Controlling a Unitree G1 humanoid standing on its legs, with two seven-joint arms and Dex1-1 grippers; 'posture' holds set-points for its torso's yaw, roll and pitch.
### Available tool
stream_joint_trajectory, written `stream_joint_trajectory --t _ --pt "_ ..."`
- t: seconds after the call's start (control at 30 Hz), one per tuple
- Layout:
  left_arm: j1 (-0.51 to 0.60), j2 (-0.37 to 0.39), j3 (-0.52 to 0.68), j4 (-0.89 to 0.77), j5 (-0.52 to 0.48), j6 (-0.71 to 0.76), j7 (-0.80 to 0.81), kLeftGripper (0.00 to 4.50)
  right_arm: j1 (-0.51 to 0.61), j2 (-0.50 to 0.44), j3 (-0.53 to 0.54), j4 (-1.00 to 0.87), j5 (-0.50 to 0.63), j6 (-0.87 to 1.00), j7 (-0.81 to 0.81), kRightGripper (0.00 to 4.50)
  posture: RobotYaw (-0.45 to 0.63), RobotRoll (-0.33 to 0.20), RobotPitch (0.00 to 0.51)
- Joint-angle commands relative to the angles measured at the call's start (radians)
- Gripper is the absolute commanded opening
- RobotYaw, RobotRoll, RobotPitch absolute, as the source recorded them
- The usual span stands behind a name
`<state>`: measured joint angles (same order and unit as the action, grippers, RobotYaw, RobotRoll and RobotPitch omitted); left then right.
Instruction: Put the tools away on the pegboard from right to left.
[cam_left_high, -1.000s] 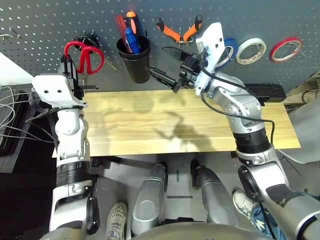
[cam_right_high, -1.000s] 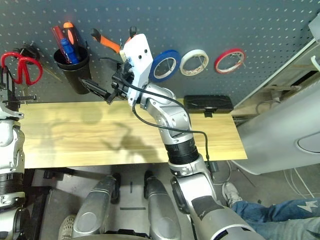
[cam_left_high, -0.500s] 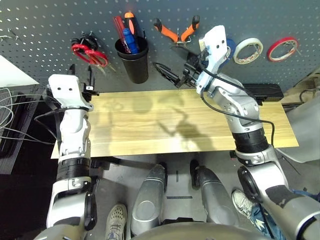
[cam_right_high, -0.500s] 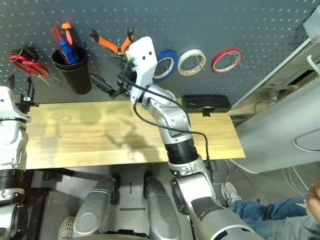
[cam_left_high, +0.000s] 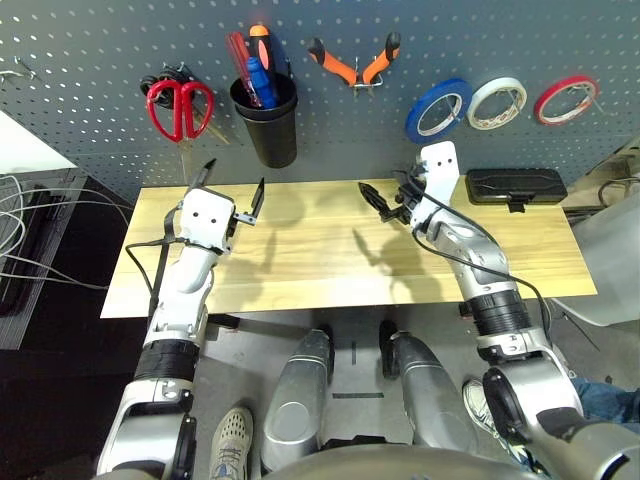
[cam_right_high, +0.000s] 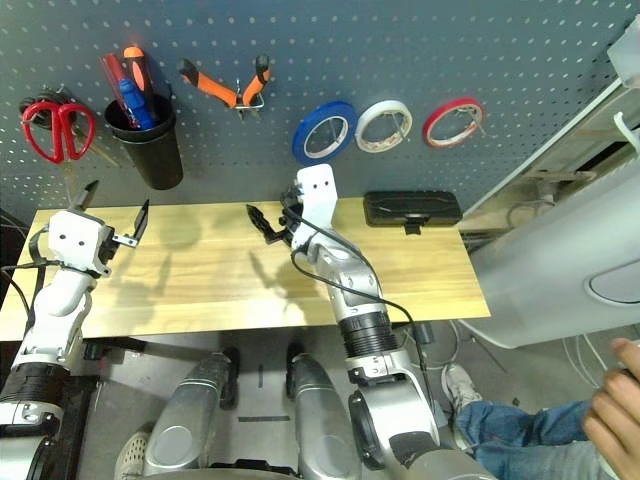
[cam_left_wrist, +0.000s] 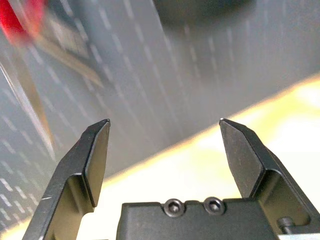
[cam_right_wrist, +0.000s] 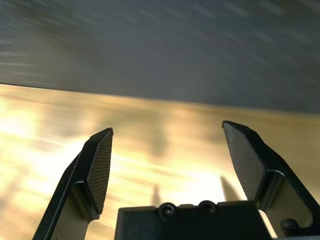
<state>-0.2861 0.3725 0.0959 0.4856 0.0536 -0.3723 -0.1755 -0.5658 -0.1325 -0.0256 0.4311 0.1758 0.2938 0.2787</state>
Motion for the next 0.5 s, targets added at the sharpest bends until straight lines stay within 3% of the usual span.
stream_joint_trajectory --t 0.03,0.2,0.5 --pt "0.009 -0.023 -0.007 0.054 -0.006 0.068 0.001 4.47 0.021 -0.025 -0.046 0.056 -0.03 -0.016 -0.08 4.5 0.11 0.0 0.278" --pt "-0.044 -0.071 0.006 0.096 -0.014 0.164 0.053 4.47 0.013 -0.081 -0.12 0.118 -0.016 -0.021 -0.117 4.5 0.09 0.0 0.289" --pt "-0.119 -0.127 -0.016 0.141 -0.008 0.237 0.091 4.47 -0.046 -0.166 -0.143 0.277 -0.027 -0.106 -0.058 4.5 0.06 0.0 0.296"
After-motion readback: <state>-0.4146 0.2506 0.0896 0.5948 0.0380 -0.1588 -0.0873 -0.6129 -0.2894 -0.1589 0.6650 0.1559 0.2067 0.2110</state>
